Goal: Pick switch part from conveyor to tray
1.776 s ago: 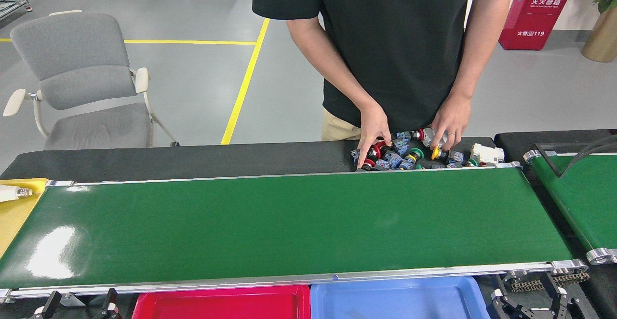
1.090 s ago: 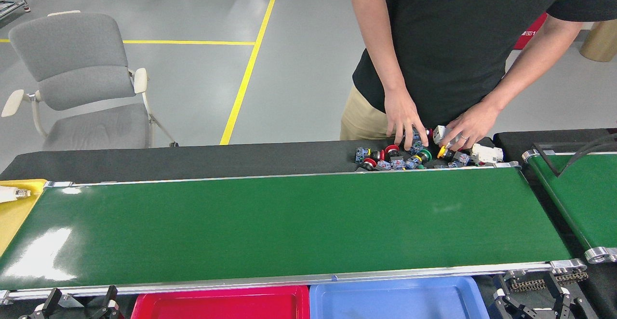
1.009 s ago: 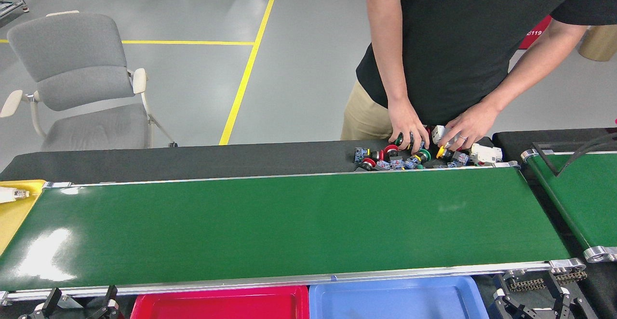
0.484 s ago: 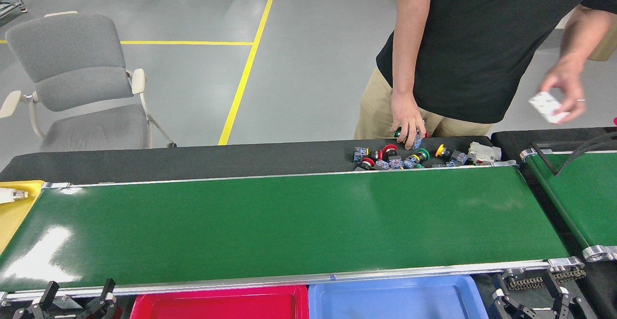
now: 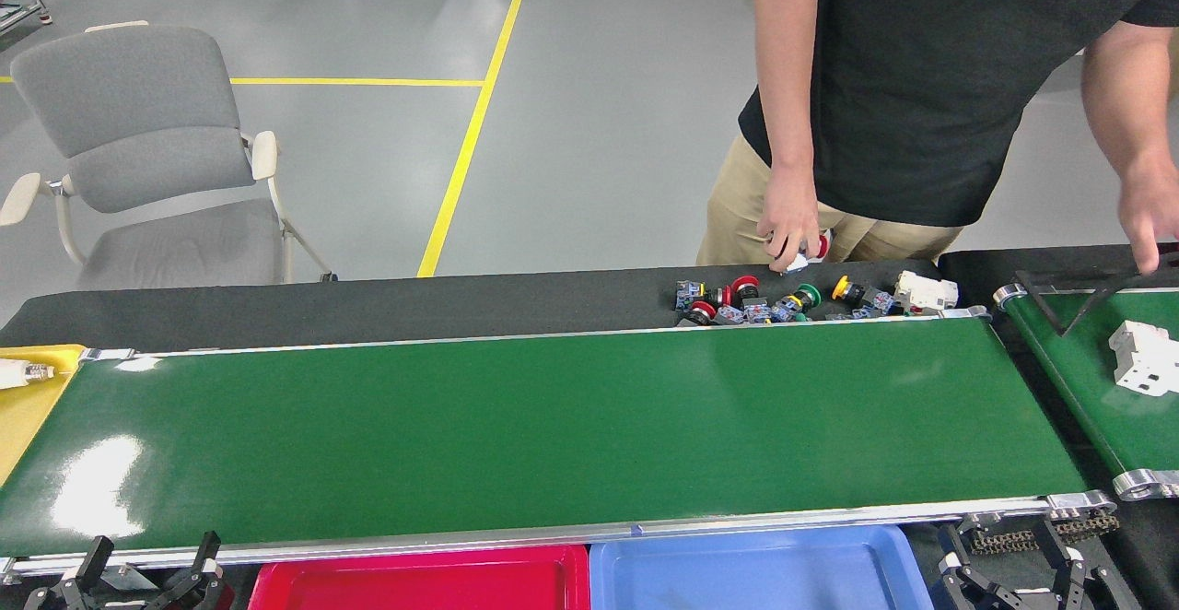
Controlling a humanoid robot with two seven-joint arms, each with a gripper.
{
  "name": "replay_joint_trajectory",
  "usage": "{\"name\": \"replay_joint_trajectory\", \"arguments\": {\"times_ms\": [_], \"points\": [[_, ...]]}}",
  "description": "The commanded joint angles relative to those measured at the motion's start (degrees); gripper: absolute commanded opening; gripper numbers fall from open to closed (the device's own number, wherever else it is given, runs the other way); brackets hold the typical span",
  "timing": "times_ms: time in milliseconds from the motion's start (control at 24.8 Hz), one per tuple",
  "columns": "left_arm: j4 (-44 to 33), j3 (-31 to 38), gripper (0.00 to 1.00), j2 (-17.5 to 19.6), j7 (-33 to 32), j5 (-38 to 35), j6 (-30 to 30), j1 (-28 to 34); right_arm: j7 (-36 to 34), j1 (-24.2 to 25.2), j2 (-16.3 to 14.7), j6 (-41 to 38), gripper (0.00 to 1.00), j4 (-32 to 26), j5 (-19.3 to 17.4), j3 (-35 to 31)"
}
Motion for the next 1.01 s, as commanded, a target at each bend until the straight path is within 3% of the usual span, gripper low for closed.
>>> {"name": "replay_joint_trajectory", "arguments": {"times_ms": [0, 484, 969], "points": [[-0.5, 0.1, 1.00, 0.8, 0.3, 0.1, 0.3, -1.0, -0.2, -0.6, -0.3, 0.1, 0.98, -0.7, -0.1, -0.1], [-0.1, -0.4, 1.00, 0.9, 0.2, 0.1, -0.1, -1.9, 1.3, -2.0, -0.2, 0.7, 0.98, 0.2, 0.3, -0.1], [-0.3, -0.4, 1.00, 0.7, 0.2, 0.2, -0.7, -2.2, 6.9, -11.2, -0.7, 5.1, 0.98, 7.0, 0.5, 0.3]]}}
